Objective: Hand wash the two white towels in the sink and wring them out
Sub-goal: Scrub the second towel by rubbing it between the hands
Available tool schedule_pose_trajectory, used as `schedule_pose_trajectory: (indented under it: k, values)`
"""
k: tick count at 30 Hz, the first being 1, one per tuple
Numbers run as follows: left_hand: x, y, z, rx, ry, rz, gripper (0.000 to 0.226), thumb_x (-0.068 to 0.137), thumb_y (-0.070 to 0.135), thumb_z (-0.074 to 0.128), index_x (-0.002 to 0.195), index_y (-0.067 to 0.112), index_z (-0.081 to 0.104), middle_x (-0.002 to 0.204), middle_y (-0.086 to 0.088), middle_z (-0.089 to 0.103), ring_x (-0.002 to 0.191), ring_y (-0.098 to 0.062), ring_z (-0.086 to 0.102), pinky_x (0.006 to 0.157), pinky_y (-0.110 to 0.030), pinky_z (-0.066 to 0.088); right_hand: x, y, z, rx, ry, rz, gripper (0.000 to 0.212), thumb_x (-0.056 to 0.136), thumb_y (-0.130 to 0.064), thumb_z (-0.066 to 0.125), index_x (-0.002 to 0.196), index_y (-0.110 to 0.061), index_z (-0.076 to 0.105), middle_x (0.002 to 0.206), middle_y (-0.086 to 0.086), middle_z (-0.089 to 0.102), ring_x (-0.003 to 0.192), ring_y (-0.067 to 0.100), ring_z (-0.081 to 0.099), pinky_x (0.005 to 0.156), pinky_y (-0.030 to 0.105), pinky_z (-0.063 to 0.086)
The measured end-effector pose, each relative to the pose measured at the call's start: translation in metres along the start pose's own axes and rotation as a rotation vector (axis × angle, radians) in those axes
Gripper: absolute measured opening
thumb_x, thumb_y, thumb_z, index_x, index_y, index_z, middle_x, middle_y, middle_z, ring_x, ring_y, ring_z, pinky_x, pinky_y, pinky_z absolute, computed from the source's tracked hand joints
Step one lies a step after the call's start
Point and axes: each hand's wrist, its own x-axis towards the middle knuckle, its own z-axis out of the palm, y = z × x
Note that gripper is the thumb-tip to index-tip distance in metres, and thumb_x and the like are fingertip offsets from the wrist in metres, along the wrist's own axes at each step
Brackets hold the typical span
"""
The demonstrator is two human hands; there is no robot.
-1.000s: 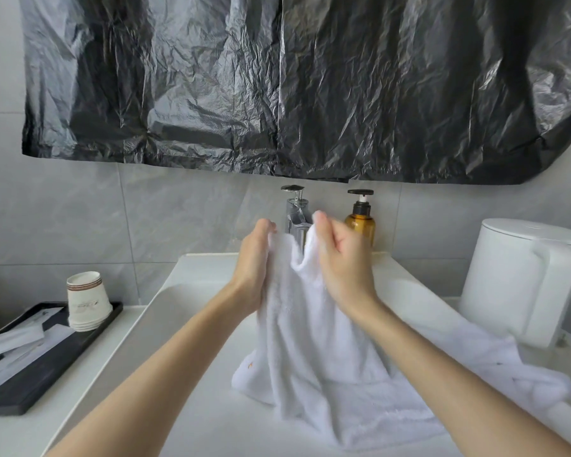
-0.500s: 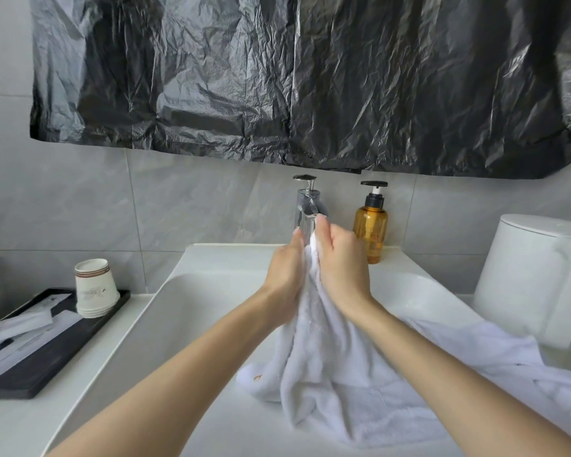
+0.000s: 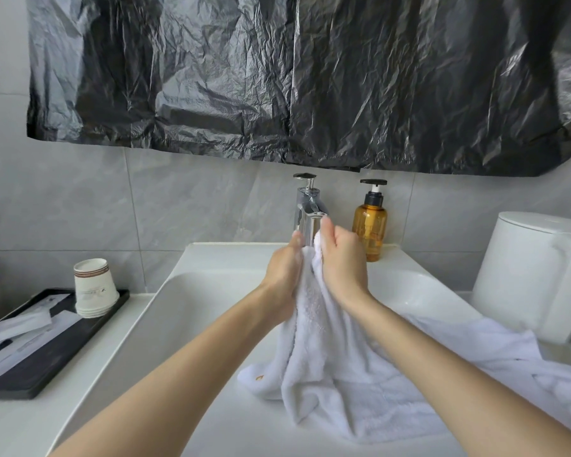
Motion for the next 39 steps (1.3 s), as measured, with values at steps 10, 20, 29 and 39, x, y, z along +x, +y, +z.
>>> schedule_pose_trajectory:
  k: [10,20,29,39]
  values:
    - [0.001,-0.001,-0.004,0.004,0.055,0.026,0.050,0.104,0.038,0.039,0.067,0.009,0.055,0.047,-0.001,0.059,0.047,-0.014,0.059,0.051,-0.024,0.042,-0.021,-0.005,0.004,-0.003,-0.041,-0.124,0.043,0.100,-0.040,0.036,0.061,-0.022,0.032,0.047,0.007,0.043,0.051,0.028,0.038,0.051,0.036,0.033]
    - [0.005,0.000,-0.007,0.024,0.051,0.029,0.053,0.101,0.050,0.041,0.068,0.012,0.057,0.052,-0.002,0.061,0.051,-0.017,0.060,0.055,-0.028,0.042,-0.018,-0.002,0.004,-0.012,-0.101,-0.043,0.052,0.100,-0.046,0.034,0.057,-0.016,0.037,0.047,-0.004,0.034,0.055,0.023,0.039,0.055,0.034,0.029]
    - [-0.001,0.004,0.000,0.008,0.031,0.088,0.050,0.101,0.048,0.042,0.068,0.013,0.057,0.054,-0.001,0.061,0.055,-0.018,0.060,0.057,-0.026,0.045,-0.008,-0.003,0.003,-0.008,0.007,0.021,0.049,0.103,-0.036,0.036,0.056,-0.023,0.031,0.051,-0.007,0.036,0.061,0.024,0.041,0.058,0.033,0.028]
    - [-0.003,0.002,-0.003,0.044,0.035,0.239,0.037,0.102,0.036,0.046,0.072,0.016,0.049,0.056,0.003,0.051,0.051,-0.011,0.051,0.053,-0.024,0.043,-0.023,-0.001,0.006,-0.039,-0.033,-0.097,0.043,0.101,-0.043,0.035,0.062,-0.024,0.036,0.050,-0.008,0.037,0.056,0.019,0.039,0.055,0.036,0.031]
